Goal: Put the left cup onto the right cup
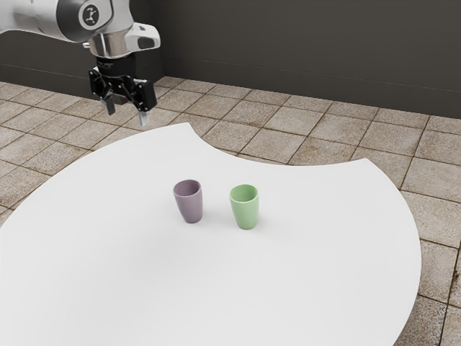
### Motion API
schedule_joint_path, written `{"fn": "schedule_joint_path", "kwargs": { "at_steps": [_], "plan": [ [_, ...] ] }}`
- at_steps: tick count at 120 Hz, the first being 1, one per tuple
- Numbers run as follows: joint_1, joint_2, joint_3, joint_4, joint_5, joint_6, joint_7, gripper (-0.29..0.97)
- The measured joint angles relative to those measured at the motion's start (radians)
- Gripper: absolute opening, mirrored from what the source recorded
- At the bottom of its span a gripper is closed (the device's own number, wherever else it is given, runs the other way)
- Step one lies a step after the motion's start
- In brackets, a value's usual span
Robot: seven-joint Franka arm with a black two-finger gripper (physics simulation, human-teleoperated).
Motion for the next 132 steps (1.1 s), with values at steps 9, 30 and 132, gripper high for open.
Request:
{"fn": "schedule_joint_path", "kwargs": {
  "at_steps": [9, 30, 132],
  "plan": [
    [0.002, 0.0, 0.0, 0.0, 0.0, 0.001, 0.001, 0.68],
    [0.007, 0.002, -0.008, 0.0, 0.003, 0.004, 0.003, 0.68],
    [-0.002, 0.123, -0.041, -0.005, 0.012, 0.109, -0.01, 0.68]
  ]
}}
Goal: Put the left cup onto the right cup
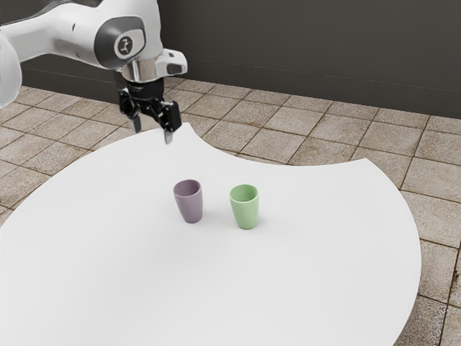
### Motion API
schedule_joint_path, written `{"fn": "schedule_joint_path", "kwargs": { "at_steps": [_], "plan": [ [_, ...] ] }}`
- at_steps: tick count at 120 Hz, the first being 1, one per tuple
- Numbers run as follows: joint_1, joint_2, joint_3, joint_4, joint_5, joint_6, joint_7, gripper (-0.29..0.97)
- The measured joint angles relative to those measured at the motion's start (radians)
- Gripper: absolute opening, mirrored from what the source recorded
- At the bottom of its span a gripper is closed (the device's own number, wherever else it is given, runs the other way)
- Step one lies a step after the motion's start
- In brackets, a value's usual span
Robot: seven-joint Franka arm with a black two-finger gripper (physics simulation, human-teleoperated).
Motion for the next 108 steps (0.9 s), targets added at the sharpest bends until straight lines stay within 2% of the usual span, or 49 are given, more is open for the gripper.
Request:
{"fn": "schedule_joint_path", "kwargs": {
  "at_steps": [108],
  "plan": [
    [0.0, 0.126, 0.0, 0.002, -0.012, 0.116, -0.004, 0.68]
  ]
}}
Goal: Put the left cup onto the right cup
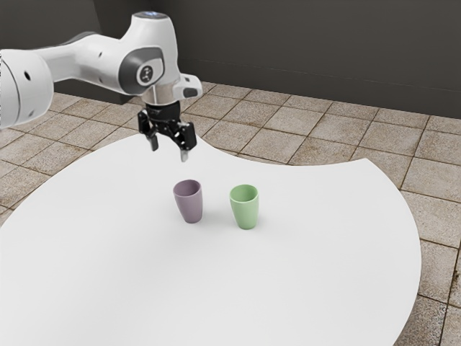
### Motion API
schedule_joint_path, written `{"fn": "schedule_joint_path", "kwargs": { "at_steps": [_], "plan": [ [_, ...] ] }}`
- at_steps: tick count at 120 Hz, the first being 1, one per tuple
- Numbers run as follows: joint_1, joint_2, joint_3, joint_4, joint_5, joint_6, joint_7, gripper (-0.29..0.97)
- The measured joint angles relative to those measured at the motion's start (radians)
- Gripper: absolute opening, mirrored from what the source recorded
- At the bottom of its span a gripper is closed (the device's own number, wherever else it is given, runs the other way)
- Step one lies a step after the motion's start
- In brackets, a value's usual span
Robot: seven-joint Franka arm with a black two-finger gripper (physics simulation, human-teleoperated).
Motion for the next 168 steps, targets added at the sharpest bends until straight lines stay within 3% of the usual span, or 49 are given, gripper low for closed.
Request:
{"fn": "schedule_joint_path", "kwargs": {
  "at_steps": [168],
  "plan": [
    [0.0, 0.11, -0.022, 0.015, -0.024, 0.097, -0.011, 0.68]
  ]
}}
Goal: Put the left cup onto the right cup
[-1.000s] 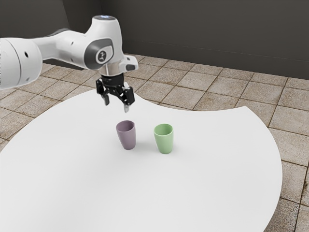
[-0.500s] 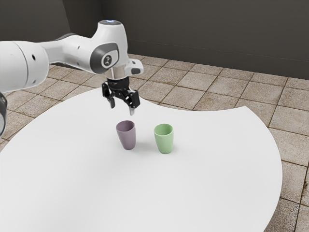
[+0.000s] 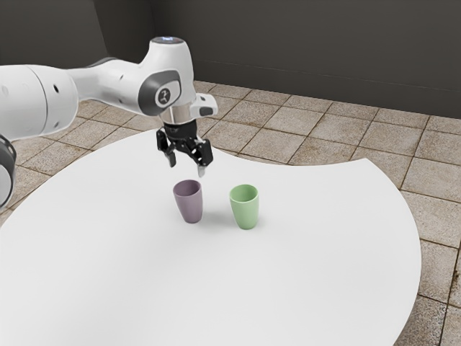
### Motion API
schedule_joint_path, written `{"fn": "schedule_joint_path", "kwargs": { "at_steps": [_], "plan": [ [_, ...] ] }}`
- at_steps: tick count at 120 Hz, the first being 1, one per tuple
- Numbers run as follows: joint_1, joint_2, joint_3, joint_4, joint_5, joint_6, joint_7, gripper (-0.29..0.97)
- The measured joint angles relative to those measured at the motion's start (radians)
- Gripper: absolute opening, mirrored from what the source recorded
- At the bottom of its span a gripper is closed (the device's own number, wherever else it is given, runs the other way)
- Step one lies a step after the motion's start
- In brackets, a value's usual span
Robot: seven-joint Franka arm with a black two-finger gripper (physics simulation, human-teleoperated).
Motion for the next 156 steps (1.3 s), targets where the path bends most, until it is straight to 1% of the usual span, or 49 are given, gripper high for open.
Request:
{"fn": "schedule_joint_path", "kwargs": {
  "at_steps": [38, 82, 156],
  "plan": [
    [0.0, -0.007, 0.003, -0.035, -0.013, 0.017, -0.018, 0.68],
    [0.003, 0.001, 0.012, -0.038, -0.014, 0.032, -0.034, 0.68],
    [0.003, 0.046, 0.012, -0.037, -0.015, 0.074, -0.044, 0.68]
  ]
}}
